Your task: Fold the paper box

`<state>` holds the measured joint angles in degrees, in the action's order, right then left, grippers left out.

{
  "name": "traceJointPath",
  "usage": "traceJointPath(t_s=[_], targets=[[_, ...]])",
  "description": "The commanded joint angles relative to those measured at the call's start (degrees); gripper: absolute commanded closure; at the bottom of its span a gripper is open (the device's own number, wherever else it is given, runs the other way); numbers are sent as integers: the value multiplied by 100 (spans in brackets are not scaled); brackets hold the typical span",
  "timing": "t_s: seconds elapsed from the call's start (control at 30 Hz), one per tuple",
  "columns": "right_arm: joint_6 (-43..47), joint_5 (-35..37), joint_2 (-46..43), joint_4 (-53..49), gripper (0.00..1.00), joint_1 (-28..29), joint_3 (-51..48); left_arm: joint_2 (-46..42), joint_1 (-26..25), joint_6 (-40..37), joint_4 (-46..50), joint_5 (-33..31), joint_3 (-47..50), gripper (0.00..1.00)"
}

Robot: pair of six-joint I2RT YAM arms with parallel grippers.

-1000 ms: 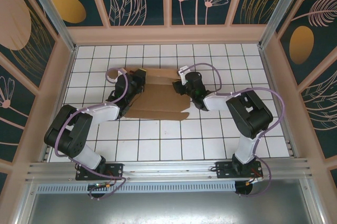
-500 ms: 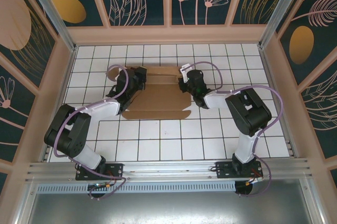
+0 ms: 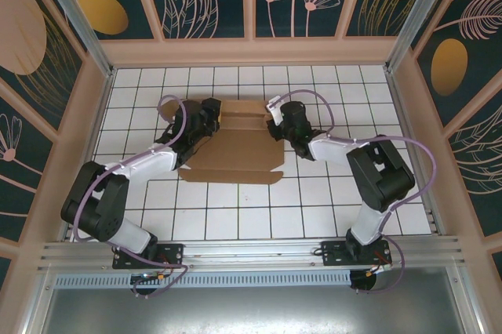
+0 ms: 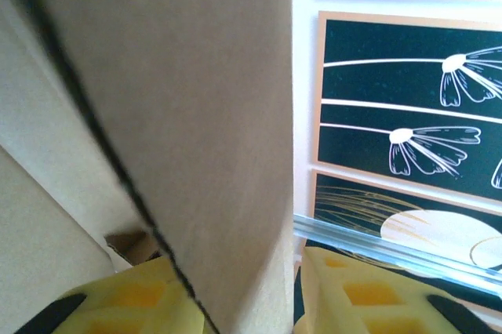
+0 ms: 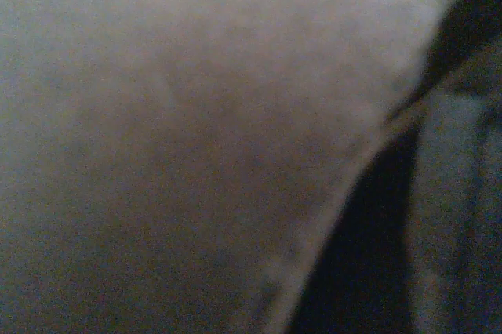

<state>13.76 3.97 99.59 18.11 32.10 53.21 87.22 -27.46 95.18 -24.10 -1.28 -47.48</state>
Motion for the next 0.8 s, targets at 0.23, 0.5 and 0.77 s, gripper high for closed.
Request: traceJointPath(t_s=[0.23, 0.5, 0.77], targets=[[-25, -1547, -274, -1373, 78, -338, 655, -96, -49, -635, 634, -31, -283, 40], [404, -1680, -116, -2133, 77, -564, 1039, 168, -40, -797, 689, -257, -347, 43], [308, -1298, 165, -1701, 75, -385, 815, 592, -44, -839, 297, -251, -295, 61]])
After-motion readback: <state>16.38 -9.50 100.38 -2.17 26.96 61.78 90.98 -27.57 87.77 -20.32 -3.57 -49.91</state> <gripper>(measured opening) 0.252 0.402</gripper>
